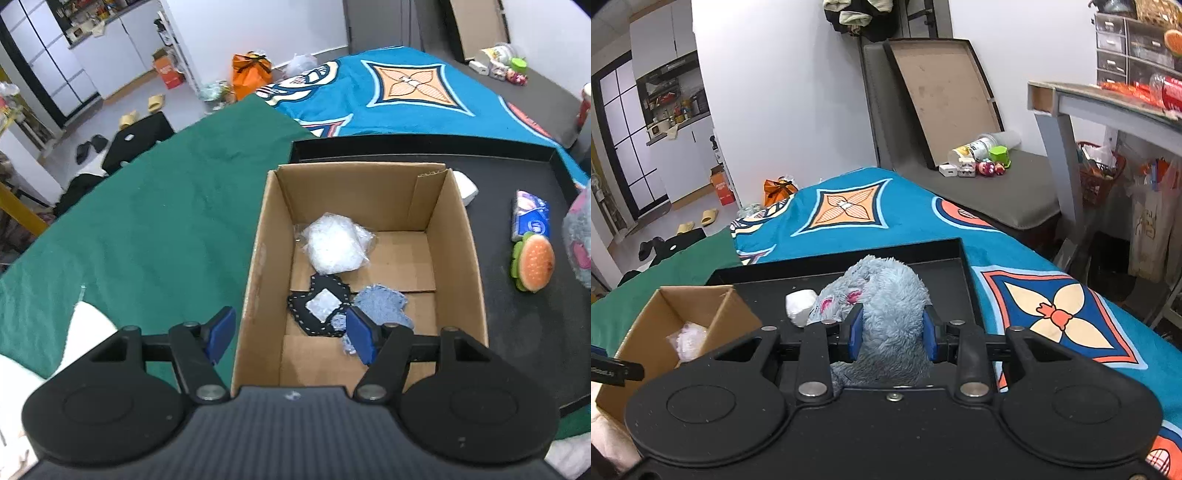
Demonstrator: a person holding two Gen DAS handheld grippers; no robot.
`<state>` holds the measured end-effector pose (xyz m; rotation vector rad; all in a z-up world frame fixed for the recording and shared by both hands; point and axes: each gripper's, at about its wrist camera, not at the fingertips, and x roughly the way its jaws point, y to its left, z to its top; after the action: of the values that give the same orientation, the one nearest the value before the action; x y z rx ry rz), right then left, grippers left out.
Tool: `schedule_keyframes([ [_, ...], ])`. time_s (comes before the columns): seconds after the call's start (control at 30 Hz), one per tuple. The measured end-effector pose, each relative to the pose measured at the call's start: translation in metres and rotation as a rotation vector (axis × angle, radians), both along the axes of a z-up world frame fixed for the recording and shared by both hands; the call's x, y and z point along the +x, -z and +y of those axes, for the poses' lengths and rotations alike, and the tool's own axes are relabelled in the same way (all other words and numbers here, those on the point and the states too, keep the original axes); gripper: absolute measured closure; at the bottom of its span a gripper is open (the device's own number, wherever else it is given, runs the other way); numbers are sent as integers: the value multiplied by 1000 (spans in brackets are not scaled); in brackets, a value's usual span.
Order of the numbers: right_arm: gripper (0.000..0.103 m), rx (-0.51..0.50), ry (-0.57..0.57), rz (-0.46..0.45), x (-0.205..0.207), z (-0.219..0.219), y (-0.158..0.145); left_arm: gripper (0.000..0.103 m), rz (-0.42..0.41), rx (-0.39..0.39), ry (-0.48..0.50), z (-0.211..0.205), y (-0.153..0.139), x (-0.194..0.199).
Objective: Organize soft objects
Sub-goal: 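Carry the grey plush over the box and release it inside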
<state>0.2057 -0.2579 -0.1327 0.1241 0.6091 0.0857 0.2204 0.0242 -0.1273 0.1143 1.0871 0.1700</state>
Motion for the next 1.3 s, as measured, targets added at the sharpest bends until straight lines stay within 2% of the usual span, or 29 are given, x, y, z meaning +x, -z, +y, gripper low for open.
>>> schedule_keyframes([
  [0.3, 71, -13, -25, -14, -11, 39, -16, 44, 1, -115, -23, 23, 5, 1],
  [0.47, 71, -25, -60, -20, -12, 63, -22, 57, 3, -129, -31, 30, 9, 0],
  [0.7, 71, -31, -113, -25, -9, 99, -28, 72, 24, -210, -83, 53, 19, 5],
  [0.9, 71, -42, -146, -27, -4, 125, -32, 82, 22, -229, -106, 60, 24, 7],
  [1.0, 71, -48, -159, -26, -1, 136, -32, 92, 15, -233, -127, 66, 24, 6],
  [1.3, 70, -26, -191, -41, 9, 164, -39, 92, -3, -259, -122, 71, 23, 3],
])
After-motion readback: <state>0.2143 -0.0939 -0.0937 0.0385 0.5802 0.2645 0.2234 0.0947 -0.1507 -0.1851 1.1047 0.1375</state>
